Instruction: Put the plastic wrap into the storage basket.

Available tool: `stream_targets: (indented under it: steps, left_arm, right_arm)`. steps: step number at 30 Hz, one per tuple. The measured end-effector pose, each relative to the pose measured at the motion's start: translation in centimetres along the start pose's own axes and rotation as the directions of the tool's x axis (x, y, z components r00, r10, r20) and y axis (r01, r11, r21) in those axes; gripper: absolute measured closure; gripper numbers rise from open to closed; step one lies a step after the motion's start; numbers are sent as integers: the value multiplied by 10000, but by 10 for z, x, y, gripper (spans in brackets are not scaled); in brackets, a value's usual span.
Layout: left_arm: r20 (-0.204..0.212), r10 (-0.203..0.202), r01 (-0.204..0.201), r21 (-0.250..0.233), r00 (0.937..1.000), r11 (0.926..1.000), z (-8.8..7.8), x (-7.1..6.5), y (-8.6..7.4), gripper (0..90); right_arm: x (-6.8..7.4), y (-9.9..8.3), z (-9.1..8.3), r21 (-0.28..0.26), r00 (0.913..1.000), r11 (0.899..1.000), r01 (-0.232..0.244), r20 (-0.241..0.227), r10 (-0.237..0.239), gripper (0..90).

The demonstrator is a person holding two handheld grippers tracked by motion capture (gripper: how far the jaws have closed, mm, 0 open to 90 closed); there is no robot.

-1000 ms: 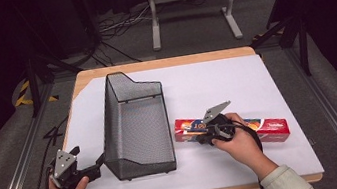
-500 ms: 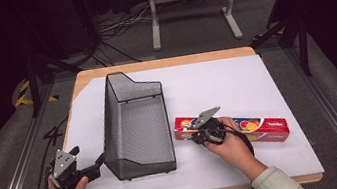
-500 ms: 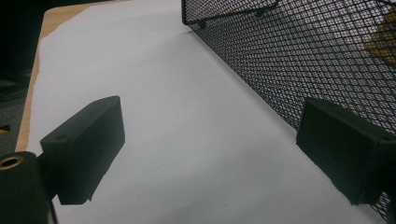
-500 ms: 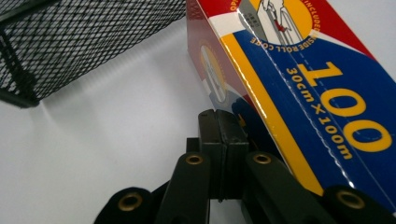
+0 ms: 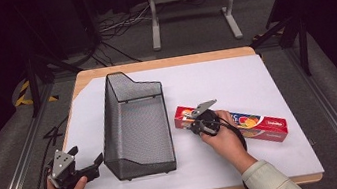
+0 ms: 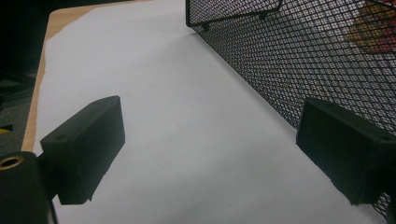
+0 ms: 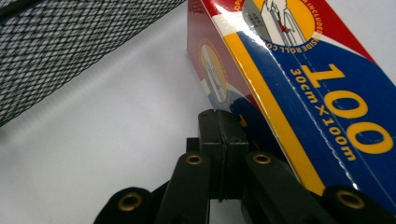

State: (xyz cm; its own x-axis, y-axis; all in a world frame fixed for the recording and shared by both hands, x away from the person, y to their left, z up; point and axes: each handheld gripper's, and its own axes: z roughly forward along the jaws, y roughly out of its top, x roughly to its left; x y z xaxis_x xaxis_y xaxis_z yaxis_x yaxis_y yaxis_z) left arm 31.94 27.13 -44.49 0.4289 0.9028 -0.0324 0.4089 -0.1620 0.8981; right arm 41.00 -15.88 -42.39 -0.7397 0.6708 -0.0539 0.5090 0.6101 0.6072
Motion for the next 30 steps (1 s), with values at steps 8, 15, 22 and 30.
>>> stream_targets:
  steps: [8,15,22,30]
  left_arm:
    - [-15,-11,11,13,10000,10000,0,0,0,89]
    - [-28,-54,54,0,10000,10000,0,0,0,89]
    - [-8,-57,57,-10,10000,10000,1,1,0,89]
    - [4,-73,73,9,10000,10000,2,0,0,90]
  right_arm:
    - [-10,3,7,-262,9984,9991,-347,441,358,900]
    - [-21,8,13,-392,9926,9947,-948,726,974,900]
    - [-16,9,7,-644,9977,9959,-628,202,643,822]
    - [-11,12,-22,-1249,9979,9912,-450,-514,388,654]
